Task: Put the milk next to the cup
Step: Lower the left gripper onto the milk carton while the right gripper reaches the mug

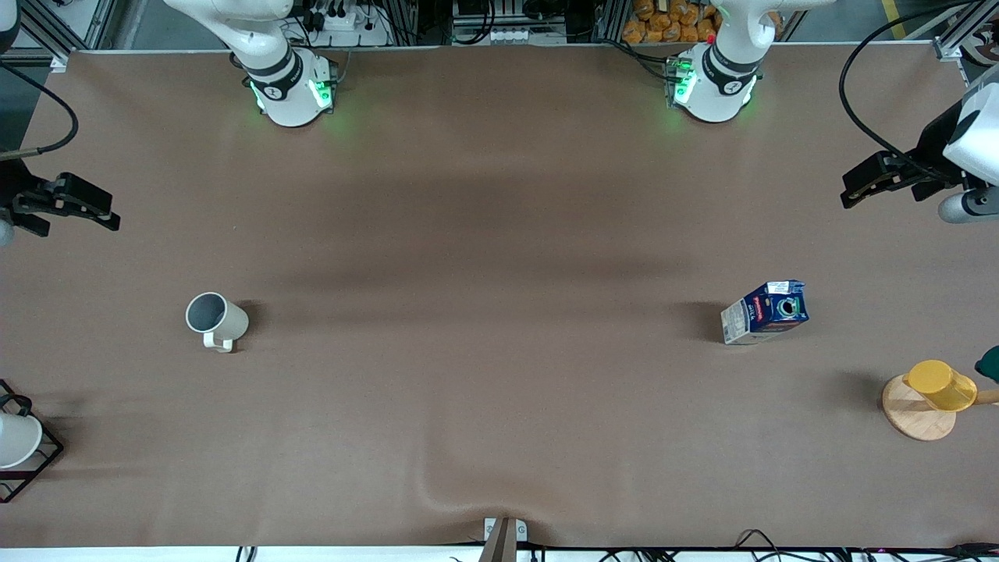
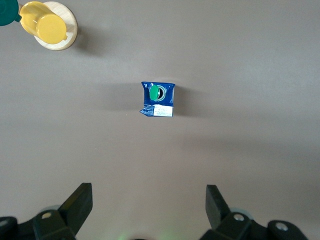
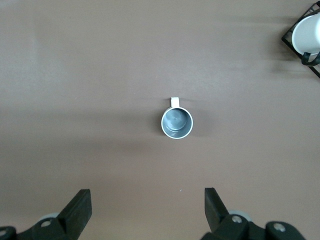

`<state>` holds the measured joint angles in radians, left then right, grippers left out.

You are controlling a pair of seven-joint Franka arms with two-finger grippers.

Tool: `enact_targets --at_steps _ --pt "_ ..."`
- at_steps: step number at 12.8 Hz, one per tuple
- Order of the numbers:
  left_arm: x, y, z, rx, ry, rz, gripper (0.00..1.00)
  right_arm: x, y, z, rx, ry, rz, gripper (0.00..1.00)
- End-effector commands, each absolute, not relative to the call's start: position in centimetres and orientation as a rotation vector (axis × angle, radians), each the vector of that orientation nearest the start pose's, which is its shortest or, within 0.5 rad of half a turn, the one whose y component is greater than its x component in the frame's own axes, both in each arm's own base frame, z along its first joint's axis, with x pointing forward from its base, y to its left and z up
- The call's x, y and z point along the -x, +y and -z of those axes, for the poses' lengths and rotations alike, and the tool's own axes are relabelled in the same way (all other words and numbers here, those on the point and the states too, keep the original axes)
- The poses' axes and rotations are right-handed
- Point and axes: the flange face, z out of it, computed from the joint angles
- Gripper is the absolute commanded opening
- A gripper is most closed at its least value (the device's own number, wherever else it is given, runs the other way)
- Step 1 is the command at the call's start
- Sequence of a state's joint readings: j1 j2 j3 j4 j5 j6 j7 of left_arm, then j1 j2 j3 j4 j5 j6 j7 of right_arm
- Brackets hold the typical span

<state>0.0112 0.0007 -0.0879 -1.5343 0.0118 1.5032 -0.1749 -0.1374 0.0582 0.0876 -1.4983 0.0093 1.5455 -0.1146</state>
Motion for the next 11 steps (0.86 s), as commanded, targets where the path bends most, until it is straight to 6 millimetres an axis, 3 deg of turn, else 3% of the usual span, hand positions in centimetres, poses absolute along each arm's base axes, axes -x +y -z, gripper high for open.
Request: enact_targets --at_steps 1,4,6,10,11 --pt "-54.2 -3.8 -64.5 3.102 -0.144 -0.051 1.0 -56.3 -6.3 -63.2 3.122 -0.025 -0.011 1.0" --pt "-54.5 -3.6 -64.8 3.085 -0.149 -0.033 1.0 -56.2 -7.5 -62.6 3.122 0.03 -0.027 1.0" --pt "-54.8 -3.6 -63.8 3.08 -0.148 -0.063 1.0 -55.6 -8.2 -62.8 3.12 0.059 -0.044 1.0" --pt "-57.8 -3.0 -57.9 3.075 -0.172 -0.177 1.0 -55.5 -7.7 -62.9 3.099 0.226 -0.044 1.0" --pt "-58.6 -2.9 -56.0 3.082 -0.172 -0.14 1.0 -55.9 -7.0 -61.6 3.098 0.213 -0.07 1.0"
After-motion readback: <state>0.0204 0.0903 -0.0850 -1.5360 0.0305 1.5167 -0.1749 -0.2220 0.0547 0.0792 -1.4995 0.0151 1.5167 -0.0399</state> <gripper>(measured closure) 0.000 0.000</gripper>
